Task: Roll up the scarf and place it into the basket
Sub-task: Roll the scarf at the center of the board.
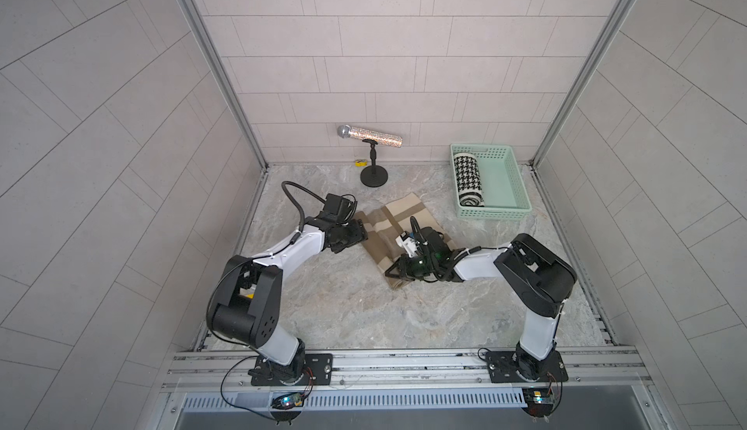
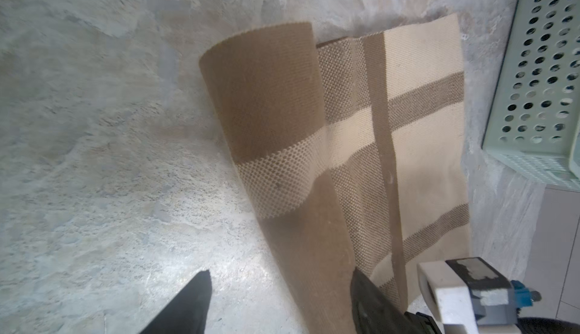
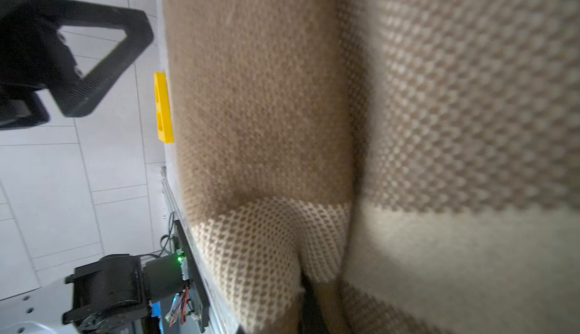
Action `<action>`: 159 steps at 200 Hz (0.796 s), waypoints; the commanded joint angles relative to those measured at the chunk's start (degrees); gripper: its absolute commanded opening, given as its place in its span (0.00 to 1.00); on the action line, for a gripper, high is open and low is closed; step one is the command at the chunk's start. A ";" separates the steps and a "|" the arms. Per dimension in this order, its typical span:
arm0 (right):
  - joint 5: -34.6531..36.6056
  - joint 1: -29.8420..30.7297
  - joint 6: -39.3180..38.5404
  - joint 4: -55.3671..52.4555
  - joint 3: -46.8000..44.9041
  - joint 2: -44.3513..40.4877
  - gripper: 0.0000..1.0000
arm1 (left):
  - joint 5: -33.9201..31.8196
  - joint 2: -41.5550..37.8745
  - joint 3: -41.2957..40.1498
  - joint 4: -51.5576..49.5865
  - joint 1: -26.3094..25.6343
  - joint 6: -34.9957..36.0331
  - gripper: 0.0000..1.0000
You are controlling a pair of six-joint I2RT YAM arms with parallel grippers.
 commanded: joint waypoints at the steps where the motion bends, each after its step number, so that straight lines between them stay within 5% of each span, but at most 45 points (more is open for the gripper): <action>1: -2.24 0.17 6.13 3.73 -2.16 1.06 0.00 | -0.10 3.35 -0.66 4.44 -0.32 -0.85 0.73; 46: -0.23 0.17 1.54 -3.94 -1.67 -0.43 0.00 | 0.04 11.74 3.14 10.50 -0.85 -2.79 0.59; 77: 8.58 2.16 -10.44 -24.01 2.68 -5.61 0.20 | -2.72 12.94 4.38 9.97 -1.41 -3.57 0.06; 83: 12.52 3.08 -13.39 -29.20 4.11 -7.07 0.25 | -3.88 12.75 4.72 8.80 -1.49 -3.53 0.00; 120: 40.77 12.20 -25.12 -50.69 11.76 -13.76 0.54 | -10.73 10.21 6.26 -1.61 -1.74 -2.06 0.00; 159: 73.63 28.43 -31.35 -62.98 22.01 -9.20 0.68 | -15.00 6.88 6.89 -9.29 -1.99 -0.24 0.00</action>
